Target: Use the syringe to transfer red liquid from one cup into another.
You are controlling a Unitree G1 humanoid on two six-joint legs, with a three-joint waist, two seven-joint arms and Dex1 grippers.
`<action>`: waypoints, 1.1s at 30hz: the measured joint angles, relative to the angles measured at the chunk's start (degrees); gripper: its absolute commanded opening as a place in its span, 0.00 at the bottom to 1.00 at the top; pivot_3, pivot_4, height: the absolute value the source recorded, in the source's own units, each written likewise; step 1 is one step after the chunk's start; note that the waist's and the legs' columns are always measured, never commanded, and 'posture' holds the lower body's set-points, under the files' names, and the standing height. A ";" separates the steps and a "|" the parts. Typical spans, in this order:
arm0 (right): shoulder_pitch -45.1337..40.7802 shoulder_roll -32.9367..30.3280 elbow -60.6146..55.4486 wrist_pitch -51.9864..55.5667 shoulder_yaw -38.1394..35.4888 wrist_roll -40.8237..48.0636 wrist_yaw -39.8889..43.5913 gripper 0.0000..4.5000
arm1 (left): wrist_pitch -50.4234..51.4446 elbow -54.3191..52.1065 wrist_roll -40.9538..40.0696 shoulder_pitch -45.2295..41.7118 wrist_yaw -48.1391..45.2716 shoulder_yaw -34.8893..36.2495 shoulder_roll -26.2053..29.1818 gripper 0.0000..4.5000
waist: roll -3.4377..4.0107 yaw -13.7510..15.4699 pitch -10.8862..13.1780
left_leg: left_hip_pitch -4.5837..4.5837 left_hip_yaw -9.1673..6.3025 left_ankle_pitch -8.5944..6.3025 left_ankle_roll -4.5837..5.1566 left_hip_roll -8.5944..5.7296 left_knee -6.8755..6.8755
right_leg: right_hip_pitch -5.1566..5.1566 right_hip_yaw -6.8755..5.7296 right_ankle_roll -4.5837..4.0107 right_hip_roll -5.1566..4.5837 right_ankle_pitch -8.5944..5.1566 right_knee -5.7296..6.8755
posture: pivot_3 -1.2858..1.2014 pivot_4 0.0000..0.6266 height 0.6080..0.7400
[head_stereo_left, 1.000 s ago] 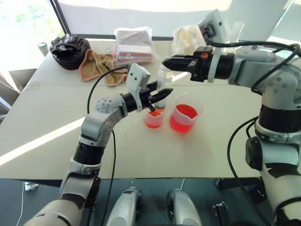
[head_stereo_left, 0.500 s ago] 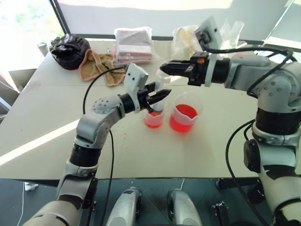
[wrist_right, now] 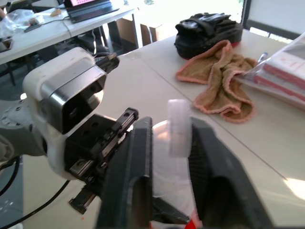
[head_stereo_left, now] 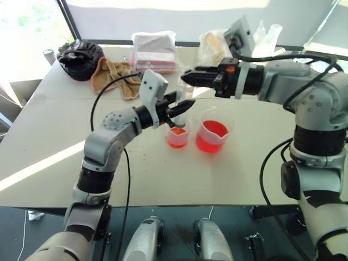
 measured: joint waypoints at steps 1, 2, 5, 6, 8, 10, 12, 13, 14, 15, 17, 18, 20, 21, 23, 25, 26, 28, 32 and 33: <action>-0.04 -0.02 -0.02 0.00 0.31 0.05 0.49 0.73 | 0.24 0.01 0.01 0.00 0.29 0.00 0.01 0.32 | 0.00 -0.01 0.00 | 0.00 0.00 0.00 0.00 0.00 0.00 | 0.00 0.00 0.00 0.00 0.00 0.00 | 0.52 0.24 1.00; -0.09 -0.12 -0.05 0.00 0.60 0.12 0.98 0.83 | 0.39 0.04 0.01 0.00 0.51 0.01 0.02 0.32 | 0.00 0.01 0.00 | 0.00 0.00 0.00 0.00 0.00 0.00 | 0.00 0.00 0.00 0.00 0.00 0.00 | 0.52 0.24 1.00; -0.19 -1.35 -0.10 0.01 1.01 0.27 2.71 0.83 | 0.68 -0.01 -0.19 0.01 0.96 0.01 -0.11 0.32 | 0.00 0.15 0.00 | -0.01 0.00 0.00 0.00 -0.01 0.00 | 0.01 0.00 0.00 -0.01 0.00 -0.01 | 0.52 0.24 1.00; -0.22 -1.98 -0.07 0.01 0.98 0.24 3.06 0.83 | 0.74 -0.14 -0.30 0.02 0.99 0.02 -0.14 0.32 | 0.00 0.14 0.00 | -0.01 0.00 0.00 0.00 -0.01 0.00 | 0.01 0.00 0.00 -0.01 0.00 -0.02 | 0.52 0.24 1.00; -0.25 -3.95 -0.05 0.07 0.99 0.34 4.50 0.83 | 0.77 -0.31 -0.58 0.02 1.29 0.08 -0.19 0.32 | 0.00 0.14 0.00 | -0.01 0.00 0.00 0.00 -0.01 0.00 | 0.01 0.00 0.00 -0.01 0.00 -0.04 | 0.52 0.24 1.00; -0.05 -6.97 -0.02 0.32 0.71 0.69 6.44 0.83 | 0.76 -0.47 -0.96 0.00 1.70 0.70 -0.20 0.32 | 0.00 0.11 0.00 | -0.01 0.00 0.00 0.00 -0.01 0.00 | 0.01 0.00 0.00 -0.01 0.00 -0.05 | 0.52 0.24 1.00; 1.24 -10.65 0.18 0.74 0.77 0.86 8.57 0.83 | 0.63 -1.79 -1.91 -0.38 2.28 2.43 -0.65 0.32 | -0.01 0.14 0.00 | -0.01 0.00 -0.01 0.00 0.00 -0.01 | 0.03 0.00 0.00 -0.02 0.00 -0.08 | 0.52 0.24 1.00; 1.62 -11.60 0.70 0.73 0.69 0.80 9.00 0.83 | 0.58 -2.36 -2.23 -0.53 2.50 2.99 -0.60 0.32 | -0.01 0.11 0.00 | -0.01 0.00 -0.01 0.00 0.00 -0.01 | 0.03 0.00 0.00 -0.02 0.00 -0.09 | 0.52 0.24 1.00; 1.82 -12.86 1.41 0.69 0.67 0.77 9.61 0.83 | 0.56 -2.67 -2.45 -0.86 2.66 3.28 -0.67 0.32 | -0.01 0.11 0.00 | -0.01 0.00 0.00 0.00 0.00 -0.01 | 0.03 0.00 0.00 -0.03 0.00 -0.09 | 0.52 0.24 1.00; 1.84 -13.66 2.01 0.60 0.51 0.72 10.01 0.83 | 0.56 -2.86 -2.61 -0.92 2.71 3.44 -0.67 0.32 | -0.01 0.11 0.00 | 0.00 0.00 -0.01 0.00 0.00 -0.01 | 0.05 0.00 0.00 -0.02 0.00 -0.09 | 0.52 0.24 1.00; 2.52 -15.40 2.12 0.51 0.29 0.81 11.13 0.83 | 0.58 -2.91 -2.95 -0.91 2.78 3.37 -0.77 0.32 | -0.01 0.12 0.00 | 0.00 0.00 -0.01 0.00 0.00 -0.01 | 0.05 0.00 -0.01 -0.02 0.00 -0.09 | 0.52 0.24 1.00; 3.20 -16.21 2.11 0.50 0.22 0.83 11.68 0.83 | 0.58 -2.92 -3.03 -0.91 2.84 3.38 -0.75 0.32 | -0.01 0.12 0.00 | 0.00 0.00 -0.01 0.00 0.01 -0.01 | 0.06 0.00 -0.01 -0.02 0.00 -0.11 | 0.52 0.24 1.00; 4.90 -17.09 1.80 0.49 0.21 0.89 12.47 0.83 | 0.59 -2.92 -3.12 -0.91 3.06 3.39 -0.73 0.32 | -0.01 0.12 0.00 | 0.00 0.00 -0.01 0.00 0.01 -0.01 | 0.06 0.00 -0.01 -0.02 0.00 -0.12 | 0.52 0.24 1.00; 5.58 -17.09 1.53 0.50 0.28 0.90 12.58 0.83 | 0.60 -2.93 -3.22 -0.91 3.22 3.40 -0.72 0.32 | -0.01 0.09 0.00 | 0.00 0.01 0.00 0.00 0.01 -0.01 | 0.06 0.00 0.00 -0.02 0.00 -0.11 | 0.52 0.24 1.00; 6.17 -17.04 0.98 0.49 0.32 0.98 12.59 0.83 | 1.37 -3.24 -3.83 -0.92 3.56 3.51 -0.72 0.32 | -0.01 0.10 0.00 | 0.00 0.00 0.00 0.00 0.01 -0.01 | 0.05 0.00 0.00 -0.02 0.00 -0.10 | 0.52 0.24 1.00; 6.19 -17.03 0.73 0.45 0.31 1.00 12.49 0.83 | 3.31 -3.62 -5.78 -1.32 4.54 4.62 -1.14 0.32 | -0.01 0.13 0.00 | -0.01 0.00 0.00 0.00 0.01 -0.01 | 0.05 0.00 0.00 -0.02 0.00 -0.11 | 0.52 0.24 1.00; 6.24 -17.01 0.58 0.39 0.31 0.99 12.34 0.83 | 5.06 -3.64 -7.39 -2.26 5.56 5.57 -1.44 0.32 | -0.02 0.13 0.01 | -0.01 0.00 0.00 0.00 0.01 -0.01 | 0.05 0.00 0.00 -0.02 0.00 -0.11 | 0.52 0.24 1.00; 6.33 -16.61 0.30 0.26 0.30 0.97 11.94 0.83 | 8.96 -3.51 -10.54 -5.39 8.49 8.56 -2.07 0.32 | -0.03 0.22 0.02 | -0.01 -0.01 0.00 0.00 0.01 0.01 | 0.07 -0.01 0.00 -0.02 0.00 -0.11 | 0.52 0.24 1.00; 7.66 -15.79 -0.20 0.02 0.57 0.81 11.10 0.83 | 19.78 -0.64 -17.59 -15.86 18.34 17.32 -3.02 0.32 | -0.05 0.19 0.03 | 0.00 -0.02 0.00 0.01 -0.01 0.03 | 0.10 -0.03 0.11 0.00 0.05 -0.11 | 0.52 0.24 1.00; 7.79 -15.71 -0.17 0.02 0.59 0.75 10.85 0.83 | 23.13 1.53 -19.13 -18.40 21.30 19.90 -3.49 0.32 | -0.06 0.18 0.03 | 0.00 -0.03 0.00 0.01 -0.01 0.03 | 0.10 -0.04 0.13 0.02 0.06 -0.10 | 0.52 0.24 1.00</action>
